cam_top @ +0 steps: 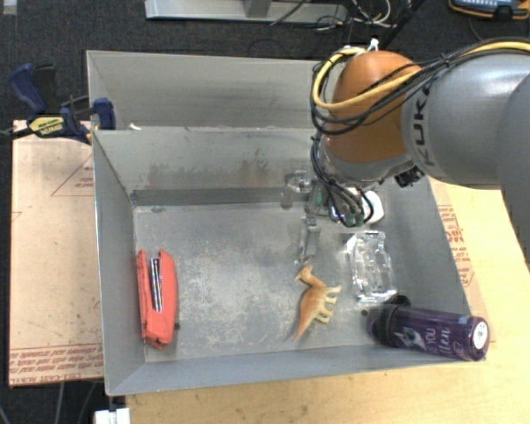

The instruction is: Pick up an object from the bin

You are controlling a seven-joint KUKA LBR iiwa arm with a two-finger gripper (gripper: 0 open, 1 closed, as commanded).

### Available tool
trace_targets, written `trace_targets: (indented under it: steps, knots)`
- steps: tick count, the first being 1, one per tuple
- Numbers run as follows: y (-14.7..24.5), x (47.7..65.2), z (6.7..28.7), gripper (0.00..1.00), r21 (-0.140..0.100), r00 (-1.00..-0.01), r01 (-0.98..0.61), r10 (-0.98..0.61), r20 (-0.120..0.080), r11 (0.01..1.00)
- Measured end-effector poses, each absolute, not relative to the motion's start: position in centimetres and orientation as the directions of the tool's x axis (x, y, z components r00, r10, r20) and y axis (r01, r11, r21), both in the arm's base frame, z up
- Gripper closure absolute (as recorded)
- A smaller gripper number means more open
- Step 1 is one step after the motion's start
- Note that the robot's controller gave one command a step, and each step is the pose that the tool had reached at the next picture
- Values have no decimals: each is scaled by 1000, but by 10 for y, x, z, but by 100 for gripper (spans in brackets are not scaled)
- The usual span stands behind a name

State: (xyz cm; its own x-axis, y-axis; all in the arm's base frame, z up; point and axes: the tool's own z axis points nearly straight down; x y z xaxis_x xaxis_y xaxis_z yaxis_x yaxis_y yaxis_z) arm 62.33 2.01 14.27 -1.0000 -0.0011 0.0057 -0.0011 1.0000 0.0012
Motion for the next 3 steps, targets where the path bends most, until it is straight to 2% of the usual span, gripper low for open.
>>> trace_targets:
  steps: [1,2,3]
  knots:
    - [20,625,148,0,1,-1000,-1,-1,-2,1000]
    - [5,593,114,0,2,-981,-194,-194,-9,981]
    - [-5,565,96,0,4,-881,-472,-472,1,881]
